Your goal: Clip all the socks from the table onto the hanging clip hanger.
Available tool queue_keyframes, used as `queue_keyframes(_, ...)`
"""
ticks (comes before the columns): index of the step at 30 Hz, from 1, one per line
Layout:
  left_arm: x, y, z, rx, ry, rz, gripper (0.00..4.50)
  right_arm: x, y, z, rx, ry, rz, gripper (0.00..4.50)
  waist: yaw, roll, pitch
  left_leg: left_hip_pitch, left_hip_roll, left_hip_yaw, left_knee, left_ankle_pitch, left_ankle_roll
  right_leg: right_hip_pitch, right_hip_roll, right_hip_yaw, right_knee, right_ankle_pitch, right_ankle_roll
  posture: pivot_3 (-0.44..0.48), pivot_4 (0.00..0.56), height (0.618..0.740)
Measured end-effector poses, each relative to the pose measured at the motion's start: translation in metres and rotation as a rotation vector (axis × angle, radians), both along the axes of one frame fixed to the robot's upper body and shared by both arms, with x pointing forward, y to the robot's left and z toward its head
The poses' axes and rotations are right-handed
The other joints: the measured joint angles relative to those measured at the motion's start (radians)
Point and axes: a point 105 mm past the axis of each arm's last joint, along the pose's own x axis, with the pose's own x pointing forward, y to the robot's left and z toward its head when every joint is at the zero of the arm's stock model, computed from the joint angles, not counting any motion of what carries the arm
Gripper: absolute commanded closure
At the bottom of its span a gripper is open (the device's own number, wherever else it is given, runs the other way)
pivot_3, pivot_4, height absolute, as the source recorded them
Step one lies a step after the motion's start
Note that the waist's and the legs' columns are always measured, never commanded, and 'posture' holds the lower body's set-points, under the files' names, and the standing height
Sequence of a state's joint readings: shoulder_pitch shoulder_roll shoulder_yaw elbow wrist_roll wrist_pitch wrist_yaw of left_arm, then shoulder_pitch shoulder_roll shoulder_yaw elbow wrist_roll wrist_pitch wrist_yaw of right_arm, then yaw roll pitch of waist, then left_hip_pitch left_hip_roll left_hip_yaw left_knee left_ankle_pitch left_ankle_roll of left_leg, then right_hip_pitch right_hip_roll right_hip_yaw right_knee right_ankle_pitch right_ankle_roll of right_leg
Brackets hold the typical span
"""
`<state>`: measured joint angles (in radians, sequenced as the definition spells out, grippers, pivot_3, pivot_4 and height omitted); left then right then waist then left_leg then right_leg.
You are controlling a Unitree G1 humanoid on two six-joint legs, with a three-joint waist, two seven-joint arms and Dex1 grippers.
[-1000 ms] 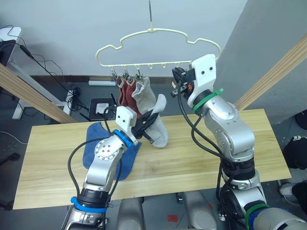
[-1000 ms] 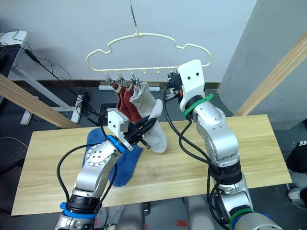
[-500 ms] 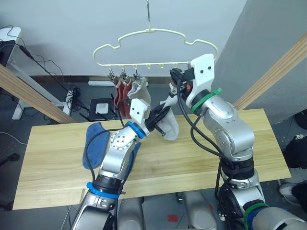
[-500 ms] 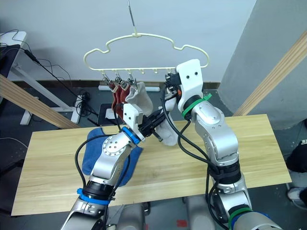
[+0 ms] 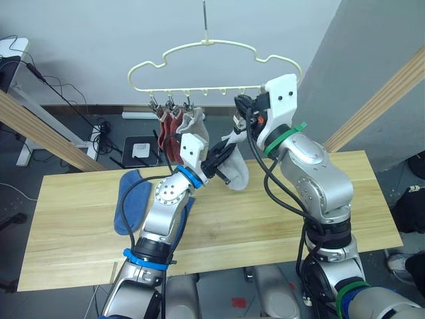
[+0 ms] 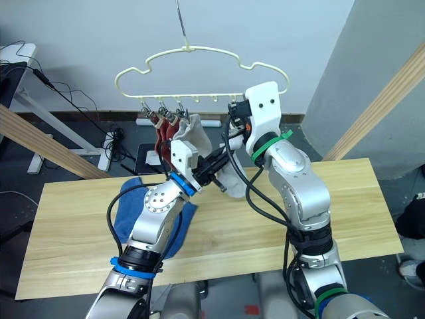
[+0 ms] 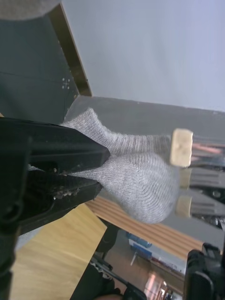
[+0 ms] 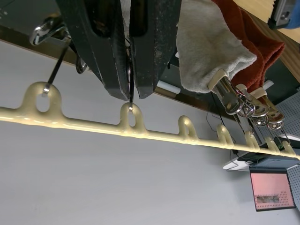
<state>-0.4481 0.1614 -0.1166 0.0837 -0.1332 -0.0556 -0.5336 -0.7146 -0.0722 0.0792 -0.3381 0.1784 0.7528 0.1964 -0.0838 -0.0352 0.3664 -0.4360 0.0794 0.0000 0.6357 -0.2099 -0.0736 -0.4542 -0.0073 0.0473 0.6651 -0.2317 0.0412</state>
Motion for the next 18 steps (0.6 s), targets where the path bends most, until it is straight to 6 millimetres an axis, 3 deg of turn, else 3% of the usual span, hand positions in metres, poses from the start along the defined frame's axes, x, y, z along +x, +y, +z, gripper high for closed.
queue_keyframes(13, 0.002, -0.007, 0.012, -0.037, -0.026, 0.000, 4.50, 0.000, 0.002, -0.002, 0.003, 0.015, 0.008, 4.50, 0.000, 0.000, 0.000, 0.000, 0.000, 0.000, 0.000, 0.000, 0.000, 0.000, 0.000, 0.000, 0.000, 0.000, 0.000, -0.162, 0.346, 0.740)
queue_keyframes(18, 0.002, -0.007, 0.012, -0.035, -0.027, 0.002, 4.50, -0.002, 0.004, -0.002, 0.009, 0.024, 0.018, 2.98, 0.000, 0.000, 0.000, 0.000, 0.000, 0.000, 0.000, 0.000, 0.000, 0.000, 0.000, 0.000, 0.000, 0.000, 0.000, -0.161, 0.348, 0.740)
